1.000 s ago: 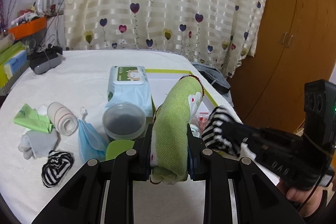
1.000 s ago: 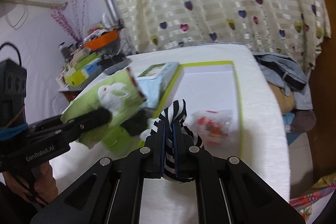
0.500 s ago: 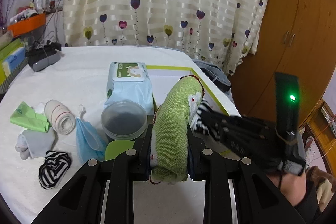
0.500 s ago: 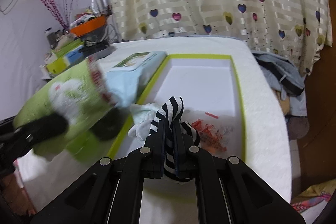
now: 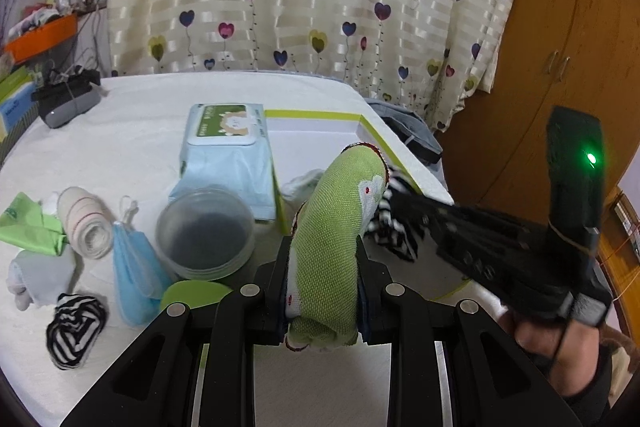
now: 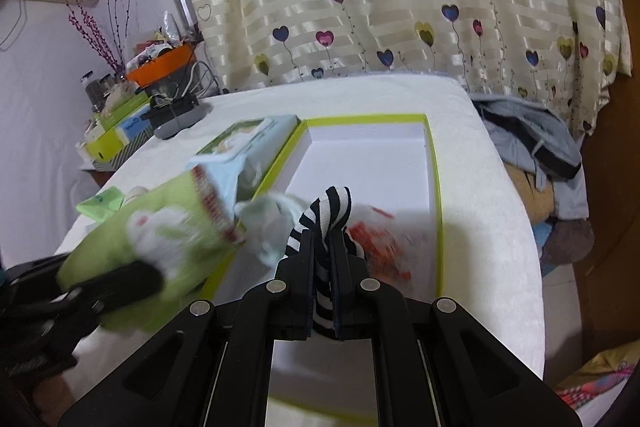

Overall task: Organize soft objects
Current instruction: 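Lower both socks into the white box and open both tools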

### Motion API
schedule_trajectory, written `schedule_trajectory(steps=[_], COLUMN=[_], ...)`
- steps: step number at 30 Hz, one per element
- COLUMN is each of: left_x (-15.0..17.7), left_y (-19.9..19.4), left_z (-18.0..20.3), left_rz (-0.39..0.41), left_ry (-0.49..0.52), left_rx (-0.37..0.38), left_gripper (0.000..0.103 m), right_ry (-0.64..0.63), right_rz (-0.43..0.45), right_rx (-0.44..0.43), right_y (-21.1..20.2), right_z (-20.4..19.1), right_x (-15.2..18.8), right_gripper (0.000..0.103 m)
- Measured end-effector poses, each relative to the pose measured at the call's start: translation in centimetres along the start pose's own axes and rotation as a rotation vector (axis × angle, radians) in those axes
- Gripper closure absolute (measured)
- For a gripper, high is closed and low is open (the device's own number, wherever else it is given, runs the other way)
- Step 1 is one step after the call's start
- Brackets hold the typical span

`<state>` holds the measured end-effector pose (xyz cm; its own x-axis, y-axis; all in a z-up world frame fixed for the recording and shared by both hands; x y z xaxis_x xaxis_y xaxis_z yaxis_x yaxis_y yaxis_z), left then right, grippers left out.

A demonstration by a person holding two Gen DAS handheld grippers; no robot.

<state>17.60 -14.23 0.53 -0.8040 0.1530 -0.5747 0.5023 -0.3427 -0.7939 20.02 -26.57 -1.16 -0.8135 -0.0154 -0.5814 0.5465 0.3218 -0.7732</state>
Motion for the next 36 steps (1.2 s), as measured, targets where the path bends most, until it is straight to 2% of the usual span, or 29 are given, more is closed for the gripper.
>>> schedule_trajectory(steps=[2, 5, 11, 17, 21, 28, 32, 36], left_x=[-0.1, -0.1, -0.6, -0.8, -0.7, -0.1, 0.4, 0.7], left_y=[0.6, 1.4, 3.0, 3.9, 3.1, 0.8, -0.5, -2.1], left_z=[0.6, 1.2, 1.4, 1.5, 1.8, 1.2, 0.5, -1.0], left_rz=[-0.011, -0.024, -0.043, -0.059, -0.041, -0.008, 0.008, 0.035], left_ry=[0.008, 0.022, 0.013, 0.006, 0.018, 0.015, 0.013, -0.006], left_rx=[0.007, 0.012, 0.026, 0.059, 0.084, 0.086, 0.073, 0.056], left_gripper=[0.079, 0.079, 0.077, 0.072, 0.064, 0.064, 0.064, 0.064], right_ry=[0.017, 0.030, 0.039, 0.052, 0.062, 0.006, -0.032, -0.046], right_rz=[-0.020, -0.024, 0.028, 0.028, 0.023, 0.003, -0.023, -0.057], right_rx=[-0.012, 0.010, 0.034, 0.033, 0.006, -0.059, -0.113, -0.122], right_y=[0.0, -0.4, -2.4, -3.0, -3.1, -2.8, -1.9, 0.0], right_z=[0.3, 0.9, 1.7, 2.3, 2.3, -0.4, -2.7, -3.9], right_x=[0.7, 1.5, 1.7, 2.3, 2.8, 3.3, 3.5, 3.2], right_gripper=[0.094, 0.086, 0.085, 0.085, 0.085, 0.085, 0.085, 0.085])
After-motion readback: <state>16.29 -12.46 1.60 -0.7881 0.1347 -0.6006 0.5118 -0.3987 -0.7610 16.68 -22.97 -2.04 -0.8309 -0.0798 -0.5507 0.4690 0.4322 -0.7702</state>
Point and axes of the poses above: each gripper's, at about its wrist camera, not at the fingertips, and y roughly the way its jaws point, z to its right, x to its underside, the point moved 4 cm from there along y, roughly the way its jaws point, and after that the axes turned 12 degrees about -z, right-handed, at the moved point
